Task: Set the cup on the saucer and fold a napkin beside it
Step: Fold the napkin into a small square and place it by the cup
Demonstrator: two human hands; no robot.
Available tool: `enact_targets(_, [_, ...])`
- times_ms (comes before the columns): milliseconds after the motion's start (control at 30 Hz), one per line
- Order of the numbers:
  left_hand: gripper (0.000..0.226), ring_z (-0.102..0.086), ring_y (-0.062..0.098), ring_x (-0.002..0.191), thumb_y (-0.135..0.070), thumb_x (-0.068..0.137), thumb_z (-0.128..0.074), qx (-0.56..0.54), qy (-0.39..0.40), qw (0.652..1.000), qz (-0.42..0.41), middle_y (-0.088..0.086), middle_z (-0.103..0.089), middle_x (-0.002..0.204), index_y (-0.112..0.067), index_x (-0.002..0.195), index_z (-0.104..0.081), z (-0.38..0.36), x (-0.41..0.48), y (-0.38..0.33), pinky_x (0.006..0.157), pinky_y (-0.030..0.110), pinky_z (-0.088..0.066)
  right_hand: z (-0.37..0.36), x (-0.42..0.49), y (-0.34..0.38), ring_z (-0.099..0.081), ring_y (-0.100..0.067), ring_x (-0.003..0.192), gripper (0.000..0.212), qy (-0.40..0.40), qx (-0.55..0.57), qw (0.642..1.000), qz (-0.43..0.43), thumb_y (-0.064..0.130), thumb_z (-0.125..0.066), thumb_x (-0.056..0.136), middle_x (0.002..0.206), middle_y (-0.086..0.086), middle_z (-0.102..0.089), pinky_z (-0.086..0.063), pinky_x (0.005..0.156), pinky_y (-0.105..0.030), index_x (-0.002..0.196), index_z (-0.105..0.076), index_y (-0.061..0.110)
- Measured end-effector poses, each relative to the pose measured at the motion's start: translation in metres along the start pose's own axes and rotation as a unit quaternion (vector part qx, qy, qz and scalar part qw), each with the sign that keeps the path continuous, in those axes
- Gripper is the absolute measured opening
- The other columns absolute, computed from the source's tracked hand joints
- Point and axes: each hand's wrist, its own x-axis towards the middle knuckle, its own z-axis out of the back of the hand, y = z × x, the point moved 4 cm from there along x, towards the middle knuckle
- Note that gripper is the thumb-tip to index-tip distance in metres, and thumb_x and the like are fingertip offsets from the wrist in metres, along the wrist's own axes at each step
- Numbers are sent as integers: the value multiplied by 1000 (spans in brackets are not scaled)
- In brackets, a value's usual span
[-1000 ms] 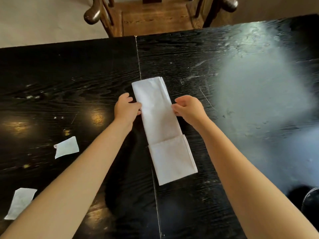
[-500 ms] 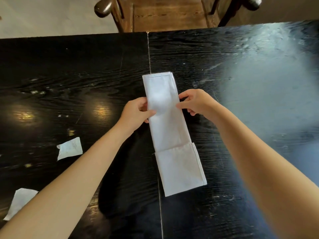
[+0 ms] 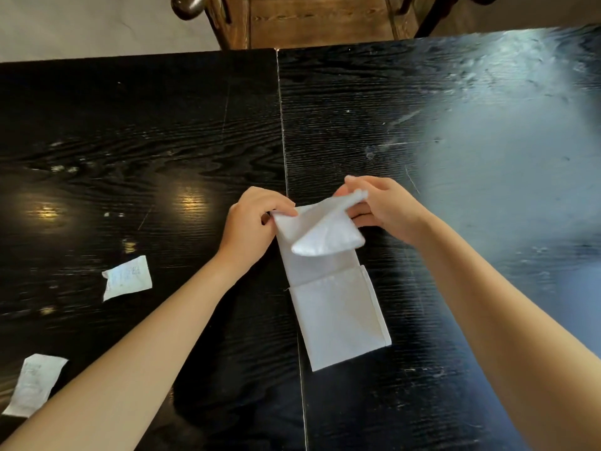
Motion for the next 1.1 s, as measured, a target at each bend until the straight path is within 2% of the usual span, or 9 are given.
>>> enact_targets(67, [31,-52,2,98,8,79,-59,2,14,999,36,-15,-61,95,-18,88,-73,0,-1,4,75,9,-43,-1,-4,-5,-69,-16,80,31,6,1,1000,-15,37,-49,94,89,-7,-72,-56,69,-28,98,-66,10])
enact_targets(167, [32,-54,2,96,-1,83,-60,-38,0,989,145,-13,-58,106,-23,106,-66,2,-8,4,72,10,-46,-3,-12,-11,-69,-18,93,27,-1,-30,1000,-3,21,-65,86,102,-5,-70,-56,81,-32,113,-61,16])
enact_targets(267, [29,-63,6,82,-11,88,-56,-94,-73,948,296,-7,-61,104,-25,113,-58,7,-32,-3,67,17,-49,-10,-19,-13,-67,-19,96,47,-53,-73,996,14,9,-69,80,109,-4,-67,-56,83,-33,124,-54,20])
enact_targets(367, [25,-67,10,71,-26,89,-59,-154,-73,910,378,-4,-64,92,-27,113,-53,1,-57,-18,65,26,-56,-15,-26,-15,-64,-20,98,54,-108,-81,991,14,12,-69,80,110,-4,-66,-55,81,-32,130,-49,20])
enact_targets(467, [31,-68,10,66,-28,84,-67,-170,-40,906,386,-3,-66,88,-29,109,-49,-7,-68,-28,66,29,-59,-14,-37,-19,-66,-19,91,39,-138,-110,984,1,20,-67,82,103,-3,-68,-53,73,-28,119,-55,18])
enact_targets(567, [38,-68,13,68,-21,81,-70,-132,-11,911,390,-4,-64,88,-26,113,-50,-15,-71,-28,66,29,-58,-17,-46,-23,-67,-21,88,19,-112,-139,984,-7,19,-62,85,97,-4,-69,-57,80,-38,103,-58,19])
enact_targets(733, [44,-64,11,80,-11,82,-68,-113,-23,918,379,-6,-62,88,-20,121,-50,-17,-74,-28,71,30,-57,-16,-49,-32,-68,-17,78,19,-104,-193,976,9,15,-64,83,90,-3,-70,-58,77,-38,102,-60,18])
enact_targets(900, [44,-64,11,79,-12,83,-67,-94,-54,933,343,-9,-61,87,-22,121,-49,-19,-80,-32,74,29,-55,-16,-56,-37,-58,-5,65,25,-163,-215,960,74,17,-70,80,80,6,-63,-45,57,-9,101,-57,21])
enact_targets(1100, [39,-61,4,80,-9,84,-65,-87,-113,938,315,-13,-58,88,-21,118,-51,-22,-89,-36,63,9,-44,-25,-68,-40,-53,0,80,34,-197,-238,933,183,9,-68,82,95,7,-55,-45,70,-8,110,-52,21])
